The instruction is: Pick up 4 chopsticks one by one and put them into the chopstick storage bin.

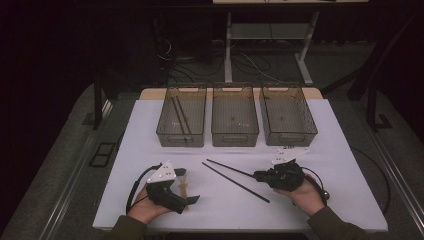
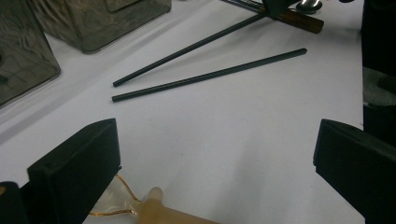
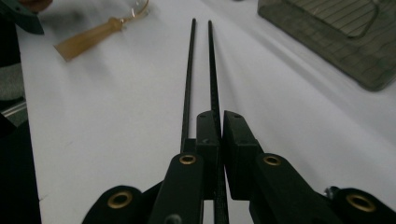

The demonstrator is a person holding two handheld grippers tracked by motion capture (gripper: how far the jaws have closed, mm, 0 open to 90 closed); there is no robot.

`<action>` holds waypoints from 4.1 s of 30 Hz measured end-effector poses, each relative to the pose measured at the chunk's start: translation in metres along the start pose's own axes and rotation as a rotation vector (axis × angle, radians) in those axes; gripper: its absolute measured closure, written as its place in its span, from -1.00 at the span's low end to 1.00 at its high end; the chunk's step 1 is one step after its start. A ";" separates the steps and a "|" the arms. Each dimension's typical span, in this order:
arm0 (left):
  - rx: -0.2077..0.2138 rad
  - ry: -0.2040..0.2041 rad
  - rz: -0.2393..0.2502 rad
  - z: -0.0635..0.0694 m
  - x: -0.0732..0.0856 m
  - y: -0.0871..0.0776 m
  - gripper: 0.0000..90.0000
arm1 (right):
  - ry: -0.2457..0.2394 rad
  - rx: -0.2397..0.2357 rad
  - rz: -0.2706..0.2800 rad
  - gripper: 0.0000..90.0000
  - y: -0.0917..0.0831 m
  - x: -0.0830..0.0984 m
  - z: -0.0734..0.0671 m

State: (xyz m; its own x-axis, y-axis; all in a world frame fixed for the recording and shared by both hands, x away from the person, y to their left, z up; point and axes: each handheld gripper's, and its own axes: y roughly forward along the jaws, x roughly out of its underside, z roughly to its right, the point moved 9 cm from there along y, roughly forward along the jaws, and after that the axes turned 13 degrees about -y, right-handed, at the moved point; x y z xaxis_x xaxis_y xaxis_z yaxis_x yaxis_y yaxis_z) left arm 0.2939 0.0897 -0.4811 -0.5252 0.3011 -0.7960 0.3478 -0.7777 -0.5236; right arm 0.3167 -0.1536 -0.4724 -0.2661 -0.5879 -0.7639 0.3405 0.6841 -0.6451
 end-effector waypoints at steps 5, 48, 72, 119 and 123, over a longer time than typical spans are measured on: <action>0.000 -0.001 0.000 0.000 0.000 0.000 -1.00 | 0.006 -0.002 0.029 0.89 -0.007 -0.006 0.002; -0.016 -0.021 0.019 -0.013 -0.002 0.002 -1.00 | 0.031 0.047 0.235 0.89 -0.038 -0.077 0.025; -0.032 -0.013 0.001 -0.011 0.000 0.002 -1.00 | 0.084 0.151 0.210 0.89 0.004 -0.118 0.064; -0.016 -0.007 0.004 -0.008 -0.001 0.002 -1.00 | 0.087 0.256 -0.058 0.89 0.149 -0.201 0.122; -0.014 0.000 0.004 -0.008 -0.001 0.002 -1.00 | 0.086 0.266 -0.073 0.89 0.161 -0.205 0.126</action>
State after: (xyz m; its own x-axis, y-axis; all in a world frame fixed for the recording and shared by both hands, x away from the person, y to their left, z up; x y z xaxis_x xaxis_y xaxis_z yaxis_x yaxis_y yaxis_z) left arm 0.3012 0.0919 -0.4835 -0.5238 0.2977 -0.7981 0.3612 -0.7710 -0.5246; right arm 0.5395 0.0230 -0.4171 -0.3704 -0.5847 -0.7217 0.5391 0.4974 -0.6797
